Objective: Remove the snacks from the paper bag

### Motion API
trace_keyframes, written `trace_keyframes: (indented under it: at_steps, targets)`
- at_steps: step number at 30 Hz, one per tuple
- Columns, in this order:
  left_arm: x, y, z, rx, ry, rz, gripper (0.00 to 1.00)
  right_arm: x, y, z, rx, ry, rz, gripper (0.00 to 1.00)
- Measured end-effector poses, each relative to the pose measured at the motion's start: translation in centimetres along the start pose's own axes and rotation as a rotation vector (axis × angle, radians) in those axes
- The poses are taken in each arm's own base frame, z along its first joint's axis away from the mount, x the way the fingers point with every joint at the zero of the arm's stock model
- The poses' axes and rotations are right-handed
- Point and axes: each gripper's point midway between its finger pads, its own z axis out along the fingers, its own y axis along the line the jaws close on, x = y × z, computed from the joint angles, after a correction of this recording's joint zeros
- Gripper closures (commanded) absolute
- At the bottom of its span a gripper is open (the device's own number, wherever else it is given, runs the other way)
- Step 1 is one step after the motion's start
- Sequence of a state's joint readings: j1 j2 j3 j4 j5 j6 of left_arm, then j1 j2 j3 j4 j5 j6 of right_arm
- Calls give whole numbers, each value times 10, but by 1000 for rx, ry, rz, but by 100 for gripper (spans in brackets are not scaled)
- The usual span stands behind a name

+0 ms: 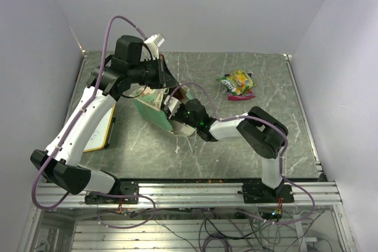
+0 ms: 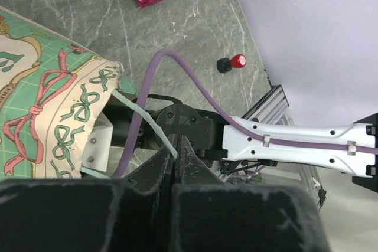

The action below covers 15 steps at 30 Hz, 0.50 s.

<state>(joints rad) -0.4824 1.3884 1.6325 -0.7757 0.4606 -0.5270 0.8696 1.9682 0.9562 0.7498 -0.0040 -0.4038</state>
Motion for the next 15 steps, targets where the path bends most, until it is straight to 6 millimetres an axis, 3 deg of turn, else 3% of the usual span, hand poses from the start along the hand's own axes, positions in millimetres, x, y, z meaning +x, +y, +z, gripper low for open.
trace_keyframes:
  at_steps: [6,15]
  targets:
    - [1,2,-1,-8,-3,6,93,-5,2,-14,-38,-2,12,100]
    - [3,8,4,-14,-12,8,93,-34,7,-44,-111,-48,85,100]
